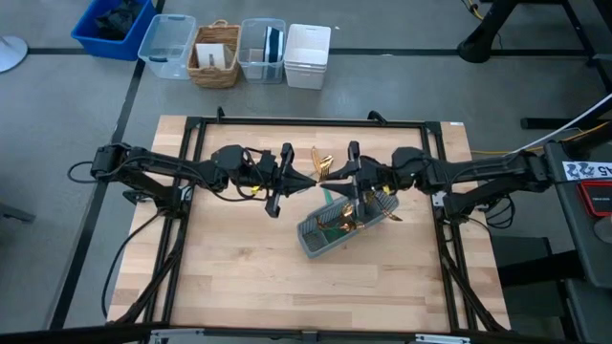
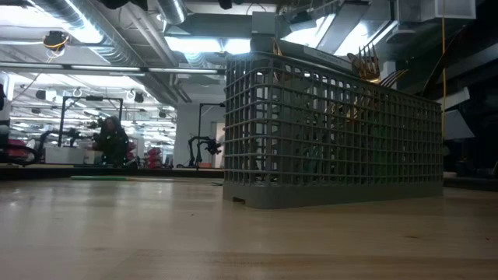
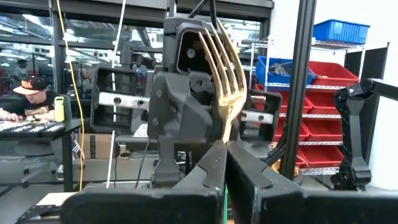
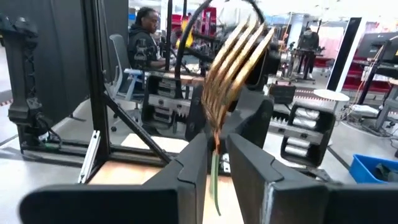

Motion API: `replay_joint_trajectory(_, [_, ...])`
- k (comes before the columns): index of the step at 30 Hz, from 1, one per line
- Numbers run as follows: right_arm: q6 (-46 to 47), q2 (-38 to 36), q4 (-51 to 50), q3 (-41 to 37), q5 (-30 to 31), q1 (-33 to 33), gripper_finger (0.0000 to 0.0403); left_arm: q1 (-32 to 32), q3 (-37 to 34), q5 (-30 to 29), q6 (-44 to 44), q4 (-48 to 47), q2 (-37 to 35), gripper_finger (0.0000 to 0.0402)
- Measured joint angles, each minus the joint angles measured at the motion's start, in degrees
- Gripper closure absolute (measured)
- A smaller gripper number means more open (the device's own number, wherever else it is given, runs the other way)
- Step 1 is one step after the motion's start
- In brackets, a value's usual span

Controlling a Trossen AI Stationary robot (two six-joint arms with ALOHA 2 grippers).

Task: Sort silverware
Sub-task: Put the gold fork into the gray silverware organizer

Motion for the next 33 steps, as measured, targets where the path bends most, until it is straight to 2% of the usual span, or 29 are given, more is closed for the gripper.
replay_joint_trajectory(11, [-0.2,2.6,4.6,0.1,0.0,0.0,0.0332,0.0,0.0,0.0,0.0,-0.3,0.0,0.0401])
replay_joint_trajectory(14, [-2.8,2.6,5.5,0.1,-0.8,0.0,0.0332,0.0,0.0,0.0,0.0,-0.5,0.0,0.0401])
replay_joint_trajectory(17, [-3.6,2.6,6.1,0.1,-2.7,0.0,0.0348,0.0,0.0,0.0,0.0,-0.5,0.0,0.0401])
replay_joint_trajectory(21, [-4.4,2.6,5.4,0.1,-3.1,0.0,0.0391,0.0,0.0,0.1,0.0,-0.7,0.0,0.0402])
replay_joint_trajectory(26, [-4.4,2.5,4.9,0.1,-3.0,0.0,0.0389,0.0,0.0,0.1,0.7,-0.9,0.0,0.0400])
replay_joint_trajectory(33, [-2.4,-2.9,-2.0,0.0,-3.1,0.0,0.0395,0.0,0.0,-0.1,3.5,-6.9,0.0,0.0357])
